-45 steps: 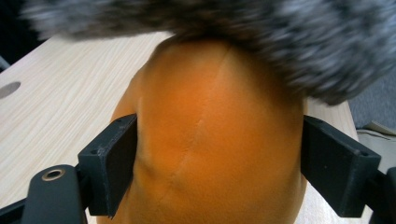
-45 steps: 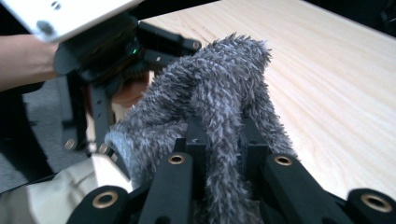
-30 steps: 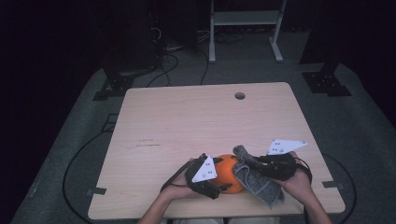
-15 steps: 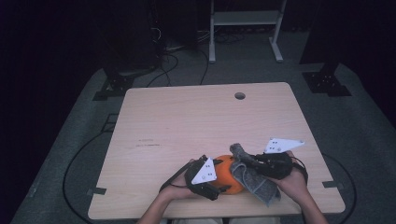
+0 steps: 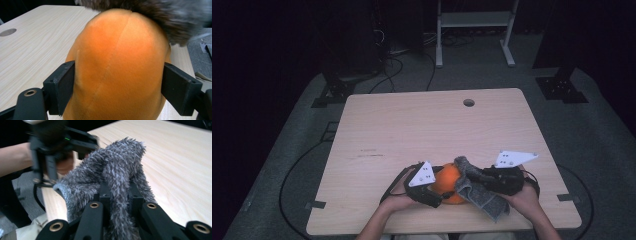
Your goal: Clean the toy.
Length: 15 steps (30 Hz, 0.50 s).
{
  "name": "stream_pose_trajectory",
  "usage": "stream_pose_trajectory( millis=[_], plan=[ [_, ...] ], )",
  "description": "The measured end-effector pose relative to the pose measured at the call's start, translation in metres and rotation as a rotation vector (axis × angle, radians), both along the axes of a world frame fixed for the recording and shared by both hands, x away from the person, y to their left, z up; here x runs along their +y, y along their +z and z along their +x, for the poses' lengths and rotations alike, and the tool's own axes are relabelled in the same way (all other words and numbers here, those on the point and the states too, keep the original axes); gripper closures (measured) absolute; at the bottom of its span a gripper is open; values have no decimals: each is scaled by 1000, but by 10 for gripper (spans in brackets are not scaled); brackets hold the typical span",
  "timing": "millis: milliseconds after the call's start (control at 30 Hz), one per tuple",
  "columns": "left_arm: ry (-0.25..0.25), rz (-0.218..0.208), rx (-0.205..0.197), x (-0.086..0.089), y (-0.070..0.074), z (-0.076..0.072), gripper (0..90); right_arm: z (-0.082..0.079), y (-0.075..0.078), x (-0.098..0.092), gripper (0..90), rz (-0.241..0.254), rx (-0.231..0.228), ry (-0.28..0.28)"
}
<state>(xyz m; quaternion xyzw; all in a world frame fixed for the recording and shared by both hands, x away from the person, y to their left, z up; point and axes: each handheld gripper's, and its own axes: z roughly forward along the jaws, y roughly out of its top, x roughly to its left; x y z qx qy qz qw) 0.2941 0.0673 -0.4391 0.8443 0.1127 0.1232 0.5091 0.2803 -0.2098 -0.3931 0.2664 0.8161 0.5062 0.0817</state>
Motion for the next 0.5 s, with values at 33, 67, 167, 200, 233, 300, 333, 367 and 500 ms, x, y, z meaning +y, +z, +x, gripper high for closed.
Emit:
stream_pose_trajectory(
  millis=[33, 67, 167, 200, 233, 300, 333, 367, 500],
  plan=[
    [1, -3, 2, 0, 0, 0, 183, 4, -5, -5, 776, 11, 22, -13],
    [1, -8, 5, 0, -1, 0, 183, 7, -11, -11, 776, 19, 45, -30],
    [5, -19, 19, 1, -1, 2, 183, 17, -27, -22, 778, -13, 100, -87],
    [7, -22, 23, 2, -1, 2, 184, 18, -29, -23, 778, -5, 110, -89],
    [9, -25, 26, 2, -1, 2, 187, 19, -29, -24, 778, 3, 112, -87],
    [10, -25, 24, 2, -1, 2, 200, 17, -23, -22, 778, 8, 92, -86],
    [9, -26, 24, 2, -1, 2, 202, 16, -19, -22, 778, 18, 87, -83],
    [7, -24, 21, 1, -1, 2, 203, 14, -15, -21, 778, 32, 75, -75],
    [9, -19, 8, -2, -1, 0, 205, 4, 2, -10, 778, 68, 25, -20]
  ],
)
